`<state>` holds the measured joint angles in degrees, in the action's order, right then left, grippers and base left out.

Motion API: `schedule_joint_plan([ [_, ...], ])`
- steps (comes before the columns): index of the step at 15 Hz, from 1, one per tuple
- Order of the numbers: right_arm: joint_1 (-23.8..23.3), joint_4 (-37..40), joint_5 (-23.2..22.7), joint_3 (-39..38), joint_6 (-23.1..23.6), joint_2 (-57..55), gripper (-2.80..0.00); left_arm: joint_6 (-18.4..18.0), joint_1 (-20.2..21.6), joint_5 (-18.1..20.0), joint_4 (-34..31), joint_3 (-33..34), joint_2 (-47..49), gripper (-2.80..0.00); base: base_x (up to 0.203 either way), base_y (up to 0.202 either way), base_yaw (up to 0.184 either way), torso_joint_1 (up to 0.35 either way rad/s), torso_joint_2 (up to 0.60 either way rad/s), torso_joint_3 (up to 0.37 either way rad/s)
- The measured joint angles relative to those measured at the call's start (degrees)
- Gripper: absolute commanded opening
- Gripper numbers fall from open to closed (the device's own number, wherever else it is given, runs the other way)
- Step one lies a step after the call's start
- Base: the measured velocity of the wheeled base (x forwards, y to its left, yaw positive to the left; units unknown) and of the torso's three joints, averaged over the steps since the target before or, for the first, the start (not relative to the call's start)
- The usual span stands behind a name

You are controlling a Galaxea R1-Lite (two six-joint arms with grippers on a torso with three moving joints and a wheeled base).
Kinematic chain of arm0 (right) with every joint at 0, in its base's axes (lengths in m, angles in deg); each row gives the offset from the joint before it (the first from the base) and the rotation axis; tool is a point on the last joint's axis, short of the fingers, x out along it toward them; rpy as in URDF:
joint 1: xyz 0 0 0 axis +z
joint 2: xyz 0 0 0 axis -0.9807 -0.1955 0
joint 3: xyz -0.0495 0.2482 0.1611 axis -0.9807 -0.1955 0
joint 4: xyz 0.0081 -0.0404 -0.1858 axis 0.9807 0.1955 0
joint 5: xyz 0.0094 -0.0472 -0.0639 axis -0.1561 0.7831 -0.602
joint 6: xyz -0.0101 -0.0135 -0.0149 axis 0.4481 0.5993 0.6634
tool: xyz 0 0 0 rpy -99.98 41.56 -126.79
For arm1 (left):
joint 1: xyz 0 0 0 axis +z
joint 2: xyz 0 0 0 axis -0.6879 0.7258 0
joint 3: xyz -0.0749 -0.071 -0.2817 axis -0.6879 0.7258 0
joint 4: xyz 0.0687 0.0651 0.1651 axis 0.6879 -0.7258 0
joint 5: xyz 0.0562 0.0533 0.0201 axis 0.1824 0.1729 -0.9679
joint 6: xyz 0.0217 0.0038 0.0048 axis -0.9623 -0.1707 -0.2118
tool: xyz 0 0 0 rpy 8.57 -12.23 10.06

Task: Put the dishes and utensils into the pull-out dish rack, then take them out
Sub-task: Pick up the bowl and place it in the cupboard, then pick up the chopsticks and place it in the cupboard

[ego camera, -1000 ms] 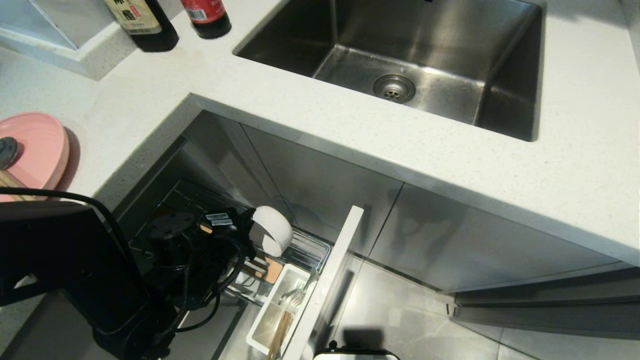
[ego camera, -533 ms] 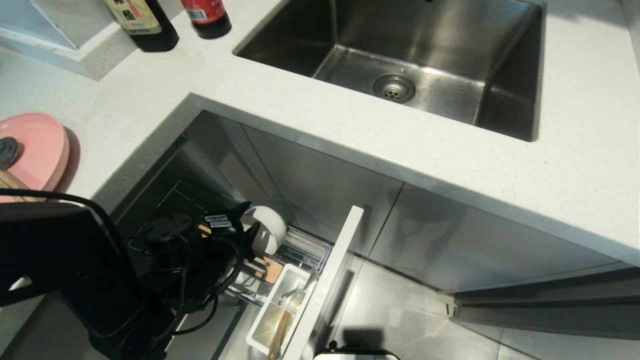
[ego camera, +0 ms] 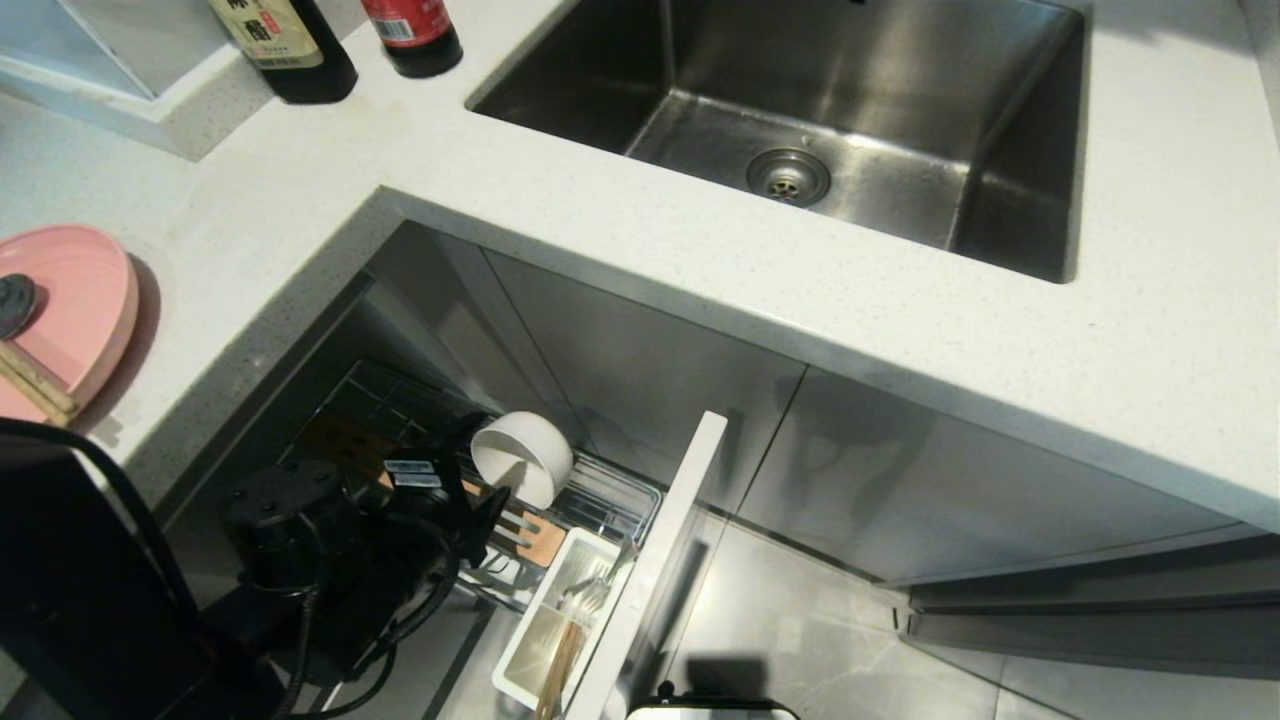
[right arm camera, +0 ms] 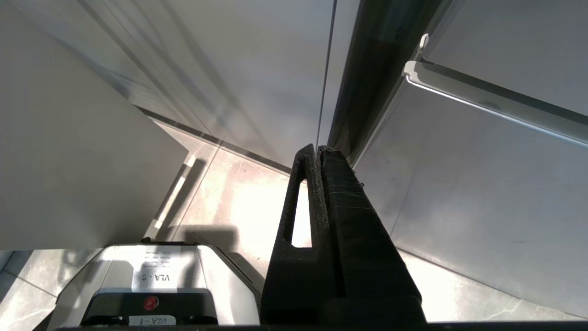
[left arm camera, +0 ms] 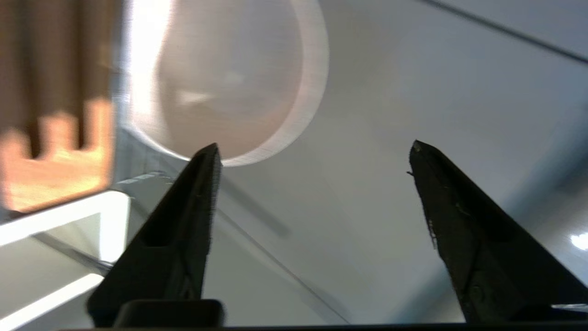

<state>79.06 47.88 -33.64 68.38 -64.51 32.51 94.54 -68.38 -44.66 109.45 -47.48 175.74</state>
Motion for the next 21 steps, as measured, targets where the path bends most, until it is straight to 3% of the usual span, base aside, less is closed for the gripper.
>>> schedule_joint_plan([
  [2,0.00,0.00,0.00,0.00,0.00,0.00,-2.80,-1.85,-0.40,-1.26,0.00,0.83,-4.36,-2.80,0.000,0.000,0.000,0.000,0.00,0.000],
  [4,0.00,0.00,0.00,0.00,-0.02,0.00,-2.80,-5.93,-2.61,-2.00,-1.42,1.22,-8.80,-2.80,0.000,0.000,0.000,0.000,0.00,0.000],
  [8,-0.02,0.00,0.00,0.00,-0.02,0.00,-2.80,-16.99,-7.81,-3.96,-11.12,1.22,-15.07,-2.80,0.000,0.000,0.000,0.000,0.00,0.000],
  [11,-0.02,0.00,0.00,0.00,0.00,0.00,-2.80,-26.81,-8.98,-8.92,-12.74,0.57,-19.70,-2.80,0.000,0.000,0.000,0.000,0.00,0.000],
  [14,-0.02,0.00,0.00,0.00,0.00,0.00,-2.80,-36.95,-10.19,-9.38,-13.76,-0.84,-26.10,-2.80,0.000,0.000,0.000,0.000,0.00,0.000],
  [18,-0.02,0.00,-0.02,0.00,-0.02,0.00,-2.80,-59.20,-12.54,-7.68,-20.68,-3.87,-36.13,-2.80,0.000,0.000,0.000,0.000,0.00,0.000],
  [21,0.00,0.00,0.00,0.00,0.00,0.00,-2.80,-75.59,-10.51,-5.39,-28.92,-11.07,-41.23,-2.80,0.000,0.000,0.000,0.000,0.00,0.000],
])
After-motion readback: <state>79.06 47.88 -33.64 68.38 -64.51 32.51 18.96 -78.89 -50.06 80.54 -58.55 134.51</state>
